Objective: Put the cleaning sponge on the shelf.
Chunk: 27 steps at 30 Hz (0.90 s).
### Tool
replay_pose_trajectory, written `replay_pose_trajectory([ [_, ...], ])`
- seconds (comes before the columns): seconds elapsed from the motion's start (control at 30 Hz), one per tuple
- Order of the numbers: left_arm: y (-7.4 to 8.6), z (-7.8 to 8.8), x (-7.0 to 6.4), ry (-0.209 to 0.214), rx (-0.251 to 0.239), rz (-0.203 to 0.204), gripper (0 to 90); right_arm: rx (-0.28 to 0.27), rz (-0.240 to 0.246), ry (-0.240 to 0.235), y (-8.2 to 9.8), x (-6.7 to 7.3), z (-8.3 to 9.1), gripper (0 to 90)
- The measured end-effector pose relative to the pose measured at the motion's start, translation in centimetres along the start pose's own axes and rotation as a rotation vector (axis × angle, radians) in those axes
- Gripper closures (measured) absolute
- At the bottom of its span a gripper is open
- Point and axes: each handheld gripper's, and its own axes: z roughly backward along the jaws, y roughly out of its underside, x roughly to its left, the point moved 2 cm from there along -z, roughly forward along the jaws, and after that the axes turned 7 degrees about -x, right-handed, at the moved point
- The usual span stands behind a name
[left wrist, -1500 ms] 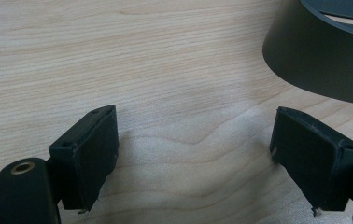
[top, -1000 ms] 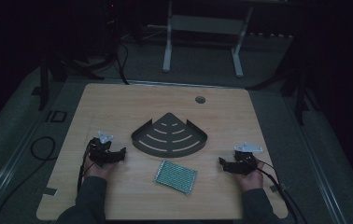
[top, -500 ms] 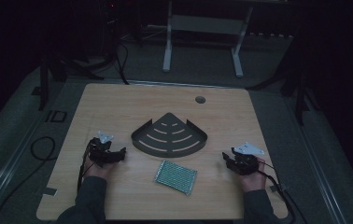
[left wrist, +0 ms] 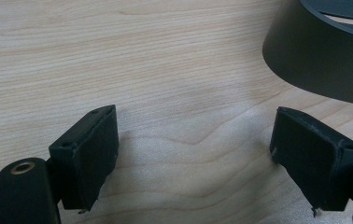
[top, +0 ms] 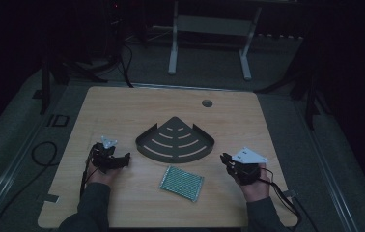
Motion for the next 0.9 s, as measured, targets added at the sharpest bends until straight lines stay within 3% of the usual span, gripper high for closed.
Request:
replay_pose_trajectory([
  [0.1,0.0,0.0,0.0,0.000,0.000,0.000,15.9,0.011,-0.004,-0.060,-0.5,1.1,-0.4,89.7],
  [0.23,0.0,0.0,0.0,0.000,0.000,0.000,15.9,0.055,0.051,-0.076,-0.9,2.5,-1.0,89.9],
  [0.33,0.0,0.0,0.0,0.000,0.000,0.000,15.9,0.068,0.097,-0.142,-1.4,4.5,-1.9,89.8],
  [0.47,0.0,0.0,0.0,0.000,0.000,0.000,15.9,0.075,0.097,-0.189,-1.7,5.6,-3.0,89.7],
  [0.63,0.0,0.0,0.0,0.000,0.000,0.000,15.9,0.092,0.055,-0.236,-1.2,6.2,-4.5,89.7],
  [0.9,0.0,0.0,0.0,0.000,0.000,0.000,15.9,0.158,0.091,-0.281,0.3,7.7,-6.2,89.9],
])
